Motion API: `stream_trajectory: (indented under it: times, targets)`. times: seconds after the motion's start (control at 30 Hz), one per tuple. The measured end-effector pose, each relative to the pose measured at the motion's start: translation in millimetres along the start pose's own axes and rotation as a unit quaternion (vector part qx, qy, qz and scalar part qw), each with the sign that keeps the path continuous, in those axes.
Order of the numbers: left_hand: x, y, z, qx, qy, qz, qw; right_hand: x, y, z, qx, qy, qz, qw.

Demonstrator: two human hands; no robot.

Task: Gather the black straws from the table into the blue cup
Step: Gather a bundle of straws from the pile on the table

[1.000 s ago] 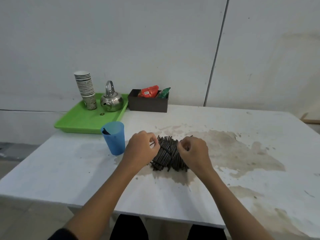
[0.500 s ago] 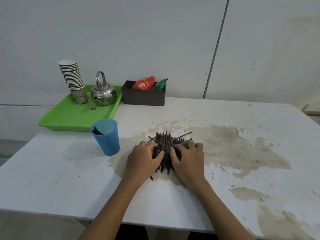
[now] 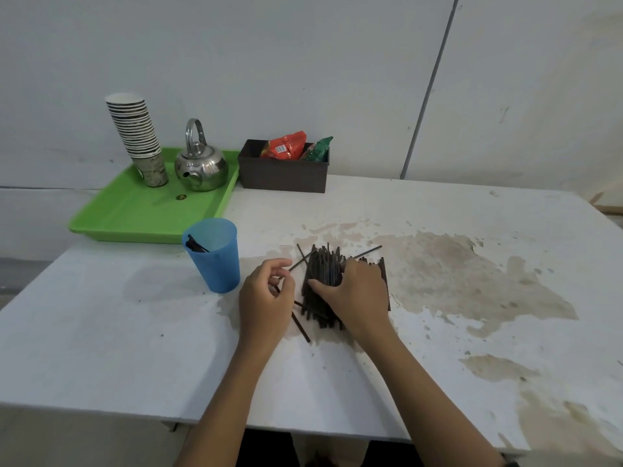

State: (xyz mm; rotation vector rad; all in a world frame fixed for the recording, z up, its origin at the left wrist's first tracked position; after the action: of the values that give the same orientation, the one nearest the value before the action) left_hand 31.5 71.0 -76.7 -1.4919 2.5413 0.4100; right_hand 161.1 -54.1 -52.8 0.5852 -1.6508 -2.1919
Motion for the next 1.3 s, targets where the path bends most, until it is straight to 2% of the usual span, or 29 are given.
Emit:
stream_trajectory:
  times: [0.23,0.53,0.7,0.83,1.03,1.1,1.23,1.3]
  targets:
    - [0,-4,1,-0.025,-0.008,0.026,0.999,-5,2,-12,-0.098,-0.002,0.023,0.995]
    - [3,-7,-4,-0.054,-0.022,0.04,0.998,-17,6,-28,-0.157,0.005,0.07,0.985]
    - [4,-8,-5,-0.056,-0.024,0.043,0.997,-22,7,-38,-0.235,0.016,0.077,0.969]
    - [4,-7,-9,-0.05,-0.041,0.034,0.997,-22,11,-47,-0.352,0.012,0.072,0.933]
    - [4,-15,-30,-0.058,-0.082,0.029,0.995,-12,13,-47,-0.512,0.021,0.132,0.848]
    - [-1,-24,-38,-0.03,-0.056,0.049,0.997,-7,14,-44,-0.526,0.035,0.141,0.838]
    - [-18,-57,-47,0.059,0.078,0.155,0.983,-1,15,-38,-0.537,0.067,0.142,0.829]
    - [-25,-67,-55,0.093,0.106,0.161,0.977,2,16,-36,-0.542,0.077,0.142,0.824]
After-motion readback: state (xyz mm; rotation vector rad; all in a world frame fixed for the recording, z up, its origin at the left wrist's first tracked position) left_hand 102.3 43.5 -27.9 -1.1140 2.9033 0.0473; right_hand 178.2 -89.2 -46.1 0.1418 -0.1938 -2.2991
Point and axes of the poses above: each hand's wrist, its own x-axis away from the middle knuckle, its own y-axis out of the back of the hand, z = x × y, the point moved 7 cm from there along -x, towards the middle knuckle, and after that the axes turned 11 degrees about x, right-handed, at the moved point
